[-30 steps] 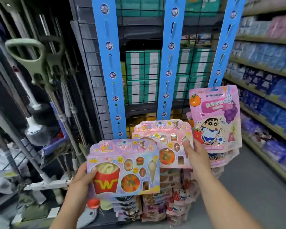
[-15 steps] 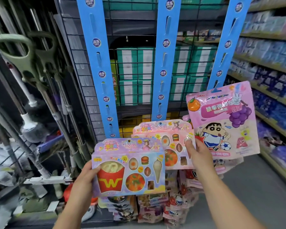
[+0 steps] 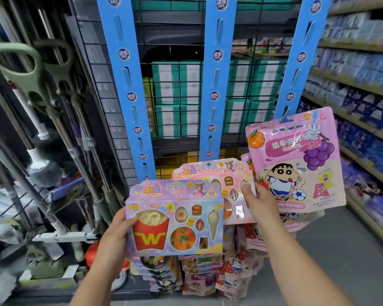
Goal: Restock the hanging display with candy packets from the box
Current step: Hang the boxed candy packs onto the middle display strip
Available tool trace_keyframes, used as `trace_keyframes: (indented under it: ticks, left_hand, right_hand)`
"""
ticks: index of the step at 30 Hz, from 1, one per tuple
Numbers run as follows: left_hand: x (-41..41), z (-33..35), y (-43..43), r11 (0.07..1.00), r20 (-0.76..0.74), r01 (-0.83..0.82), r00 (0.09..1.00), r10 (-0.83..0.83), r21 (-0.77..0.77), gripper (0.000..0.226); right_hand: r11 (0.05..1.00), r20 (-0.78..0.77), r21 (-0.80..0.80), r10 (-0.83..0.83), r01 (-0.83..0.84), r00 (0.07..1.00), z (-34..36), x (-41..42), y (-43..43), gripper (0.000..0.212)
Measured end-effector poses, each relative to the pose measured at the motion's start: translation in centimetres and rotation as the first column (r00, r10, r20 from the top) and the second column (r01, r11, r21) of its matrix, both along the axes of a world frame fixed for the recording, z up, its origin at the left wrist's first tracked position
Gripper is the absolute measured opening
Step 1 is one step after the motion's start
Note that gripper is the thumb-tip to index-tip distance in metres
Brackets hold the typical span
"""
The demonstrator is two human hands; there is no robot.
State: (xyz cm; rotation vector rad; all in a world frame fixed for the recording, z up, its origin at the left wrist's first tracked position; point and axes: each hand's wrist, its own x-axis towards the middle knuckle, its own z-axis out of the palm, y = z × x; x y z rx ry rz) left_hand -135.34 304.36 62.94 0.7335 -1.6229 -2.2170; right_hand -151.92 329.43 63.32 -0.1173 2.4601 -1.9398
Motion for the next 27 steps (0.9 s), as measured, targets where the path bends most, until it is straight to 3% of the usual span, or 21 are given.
trace_keyframes:
  ticks: [9, 13, 17, 21, 24, 27]
  left_hand:
    - [0.1, 0.1, 0.7, 1.0, 0.03, -0.016, 0.999, 0.017, -0.014, 0.027]
    - [0.2, 0.2, 0.8, 1.0, 0.036, -0.012, 0.999, 0.013, -0.013, 0.027]
    - [-0.1, 0.3, 0.9, 1.0, 0.044, -0.018, 0.999, 0.019, -0.02, 0.024]
    - [-1.2, 1.4, 1.5, 0.999, 0.041, -0.004, 0.999, 0.005, -0.037, 0.022]
    - [-3.0, 2.8, 2.1, 0.997, 0.026, 0.008, 1.0, -0.006, -0.081, 0.017]
    - [-5.1, 4.5, 2.7, 0.974, 0.017, 0.01, 1.0, -0.006, -0.228, 0.022]
  right_hand:
    - [0.992, 0.067, 0.122, -0.027, 0.019, 0.997, -2.4, 0.5, -0.2, 0.022]
    - [0.981, 0.132, 0.186, -0.079, 0.053, 0.988, -2.8, 1.3, -0.5, 0.044]
    - [0.983, 0.01, 0.148, -0.11, 0.107, 0.994, -1.9, 5.1, -1.5, 0.06]
    - [0.989, -0.018, -0.077, 0.121, -0.122, 0.992, -0.2, 7.7, -2.6, 0.051]
    - [0.992, -0.093, -0.038, 0.114, -0.118, 0.989, 1.7, 6.7, -2.7, 0.041]
    - [0.998, -0.167, -0.033, 0.042, -0.048, 0.985, 3.3, 4.9, -2.3, 0.05]
